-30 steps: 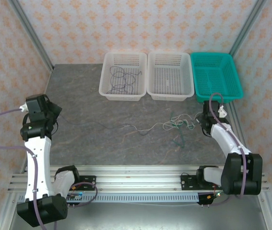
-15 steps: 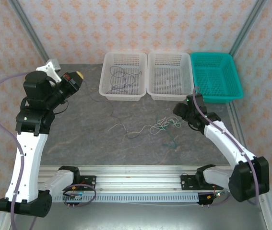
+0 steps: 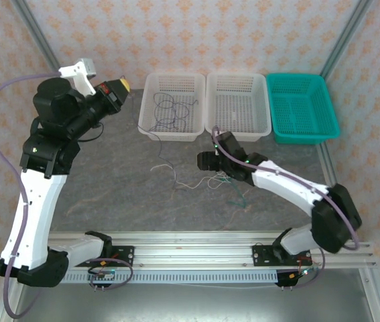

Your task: Untangle the cables

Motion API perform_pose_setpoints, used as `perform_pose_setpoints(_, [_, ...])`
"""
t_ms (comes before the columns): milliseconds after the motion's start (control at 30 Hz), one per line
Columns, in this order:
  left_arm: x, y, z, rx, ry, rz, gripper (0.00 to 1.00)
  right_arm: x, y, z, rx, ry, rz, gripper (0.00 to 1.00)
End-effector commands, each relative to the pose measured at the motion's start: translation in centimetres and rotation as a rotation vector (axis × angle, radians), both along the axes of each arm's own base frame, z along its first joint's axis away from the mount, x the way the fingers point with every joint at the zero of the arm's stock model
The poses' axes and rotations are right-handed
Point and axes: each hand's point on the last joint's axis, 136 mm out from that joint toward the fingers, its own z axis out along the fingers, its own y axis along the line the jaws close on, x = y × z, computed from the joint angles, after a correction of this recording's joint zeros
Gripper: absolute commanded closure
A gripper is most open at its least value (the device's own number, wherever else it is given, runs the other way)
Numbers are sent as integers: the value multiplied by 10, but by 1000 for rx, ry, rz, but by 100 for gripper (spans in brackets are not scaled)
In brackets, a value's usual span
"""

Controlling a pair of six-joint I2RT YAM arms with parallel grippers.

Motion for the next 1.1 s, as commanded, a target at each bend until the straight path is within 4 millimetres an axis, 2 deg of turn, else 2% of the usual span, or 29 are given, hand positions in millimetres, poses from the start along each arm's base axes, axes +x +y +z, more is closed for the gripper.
perform_pose_setpoints(0, [-4, 4, 30, 17, -80, 28, 100, 11, -21, -39, -83, 12, -145, 26])
perform_pose_setpoints(67, [-1, 5, 43, 11, -106, 36, 100, 11, -37, -65, -171, 45, -209, 29])
perform_pose_setpoints(200, [5, 8, 71, -11, -163, 63, 100, 3, -54, -97, -237, 88, -263, 29])
perform_pose_setpoints(333, [10, 8, 108, -50, -298, 73, 100, -7, -62, -114, -225, 118, -298, 30])
perform_pose_setpoints(467, [18, 17, 136, -71, -388, 132, 100, -17, -77, -130, -270, 143, -343, 30])
perform_pose_setpoints(600, [28, 20, 166, -60, -454, 169, 100, -24, -93, -138, -295, 143, -385, 30])
perform_pose_setpoints(733, [41, 19, 193, -79, -514, 179, 100, -23, -98, -138, -291, 143, -397, 30])
perform_pose_setpoints(867, [62, 15, 209, -119, -576, 177, 100, -20, -94, -134, -277, 133, -378, 30])
perform_pose_setpoints(1067, [81, 21, 229, -157, -708, 244, 100, -20, -98, -137, -299, 147, -374, 30])
